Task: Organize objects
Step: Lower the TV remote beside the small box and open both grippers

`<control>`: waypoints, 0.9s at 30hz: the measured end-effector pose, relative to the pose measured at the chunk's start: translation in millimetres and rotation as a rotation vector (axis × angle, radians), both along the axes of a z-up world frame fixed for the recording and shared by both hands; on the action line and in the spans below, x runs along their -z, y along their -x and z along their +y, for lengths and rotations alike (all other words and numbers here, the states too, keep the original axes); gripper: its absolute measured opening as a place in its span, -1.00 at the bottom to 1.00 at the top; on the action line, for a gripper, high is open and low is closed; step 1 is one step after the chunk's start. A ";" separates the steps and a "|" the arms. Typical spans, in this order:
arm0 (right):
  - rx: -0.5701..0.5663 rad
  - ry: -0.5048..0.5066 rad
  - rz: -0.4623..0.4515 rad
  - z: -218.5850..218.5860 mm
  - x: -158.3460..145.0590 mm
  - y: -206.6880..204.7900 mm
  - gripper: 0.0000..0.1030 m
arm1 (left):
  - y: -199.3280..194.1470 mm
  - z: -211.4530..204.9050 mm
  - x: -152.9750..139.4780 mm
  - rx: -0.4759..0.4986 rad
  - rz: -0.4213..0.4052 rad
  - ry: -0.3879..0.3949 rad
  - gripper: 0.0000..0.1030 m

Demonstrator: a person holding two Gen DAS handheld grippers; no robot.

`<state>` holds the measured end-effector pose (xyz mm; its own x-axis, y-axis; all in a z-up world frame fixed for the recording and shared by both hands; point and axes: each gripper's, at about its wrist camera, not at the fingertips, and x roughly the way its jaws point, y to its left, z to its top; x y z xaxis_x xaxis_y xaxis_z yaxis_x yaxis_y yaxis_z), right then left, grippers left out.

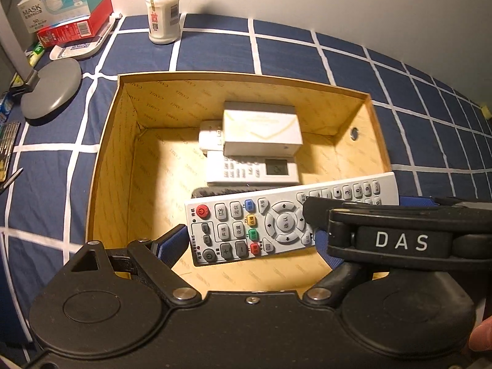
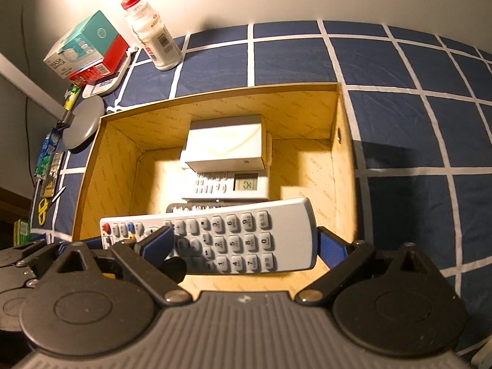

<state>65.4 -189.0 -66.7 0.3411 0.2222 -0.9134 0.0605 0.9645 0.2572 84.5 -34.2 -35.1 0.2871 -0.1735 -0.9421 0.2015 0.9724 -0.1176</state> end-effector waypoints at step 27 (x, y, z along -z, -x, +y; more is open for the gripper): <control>0.114 -0.039 0.186 5.7 93.4 -84.3 0.88 | -101.1 4.1 84.8 0.111 0.174 -0.054 0.70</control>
